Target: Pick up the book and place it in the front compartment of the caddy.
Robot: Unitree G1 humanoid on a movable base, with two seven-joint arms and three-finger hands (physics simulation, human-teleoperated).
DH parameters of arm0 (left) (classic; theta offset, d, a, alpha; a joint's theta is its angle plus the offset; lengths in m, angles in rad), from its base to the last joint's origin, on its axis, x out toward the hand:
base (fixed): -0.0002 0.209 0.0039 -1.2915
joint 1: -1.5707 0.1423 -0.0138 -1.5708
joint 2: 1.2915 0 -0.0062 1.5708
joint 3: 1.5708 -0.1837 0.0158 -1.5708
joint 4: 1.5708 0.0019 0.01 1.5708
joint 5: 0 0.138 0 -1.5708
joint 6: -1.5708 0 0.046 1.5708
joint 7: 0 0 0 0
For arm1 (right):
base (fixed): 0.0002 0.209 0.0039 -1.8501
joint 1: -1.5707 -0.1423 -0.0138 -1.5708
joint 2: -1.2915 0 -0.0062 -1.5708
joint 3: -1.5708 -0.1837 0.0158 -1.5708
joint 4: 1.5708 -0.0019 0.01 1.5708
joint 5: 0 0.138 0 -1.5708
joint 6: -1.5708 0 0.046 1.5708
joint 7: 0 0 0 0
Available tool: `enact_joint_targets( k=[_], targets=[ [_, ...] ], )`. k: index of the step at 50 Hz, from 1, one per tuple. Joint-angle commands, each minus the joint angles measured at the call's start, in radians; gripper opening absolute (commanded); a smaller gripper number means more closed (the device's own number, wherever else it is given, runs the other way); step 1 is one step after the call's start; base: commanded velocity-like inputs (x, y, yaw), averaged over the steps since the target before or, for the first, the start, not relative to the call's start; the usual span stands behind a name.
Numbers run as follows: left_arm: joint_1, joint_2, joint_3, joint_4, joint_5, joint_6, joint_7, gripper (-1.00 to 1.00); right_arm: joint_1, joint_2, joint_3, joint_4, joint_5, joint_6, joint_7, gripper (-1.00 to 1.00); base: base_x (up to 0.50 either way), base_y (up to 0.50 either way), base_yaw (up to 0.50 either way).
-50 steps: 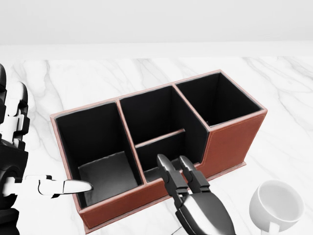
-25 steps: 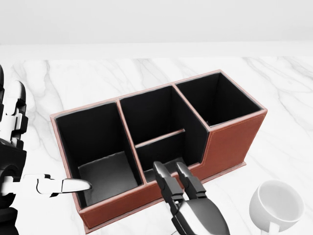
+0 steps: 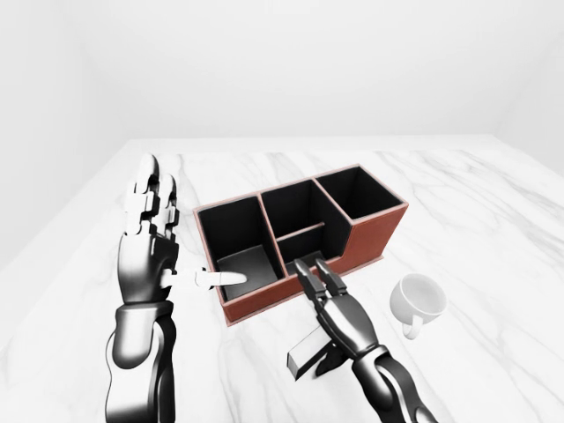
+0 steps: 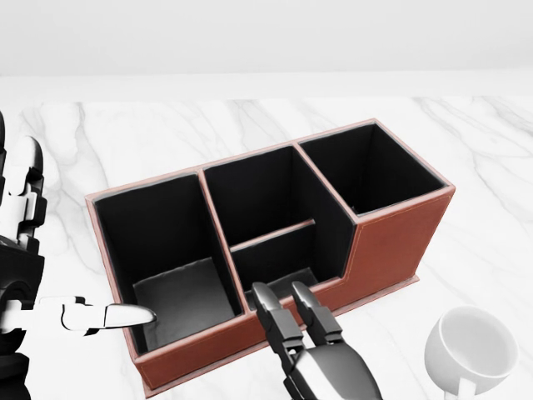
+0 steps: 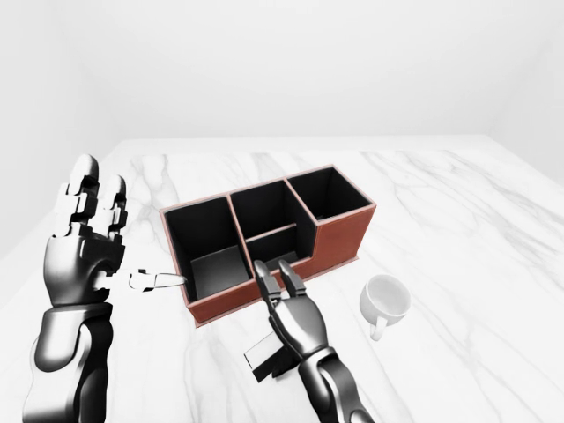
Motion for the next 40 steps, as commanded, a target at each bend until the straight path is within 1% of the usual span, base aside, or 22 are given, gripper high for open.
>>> enact_joint_targets(
  k=[1,24,40],
  targets=[
    [0.001,0.000,-0.002,0.002,0.001,0.000,0.000,1.00,-0.004,-0.002,0.007,0.008,-0.003,0.000,-0.006,1.00,0.00,0.00,0.00],
    [0.002,-0.001,-0.002,-0.006,0.000,0.000,-0.002,1.00,-0.011,0.000,0.019,0.060,-0.020,0.000,-0.035,1.00,0.00,0.00,0.00],
    [0.005,-0.002,-0.003,-0.006,0.001,0.000,-0.002,1.00,0.000,-0.007,0.035,0.107,-0.033,0.000,-0.077,1.00,0.00,0.00,0.00]
  ],
)
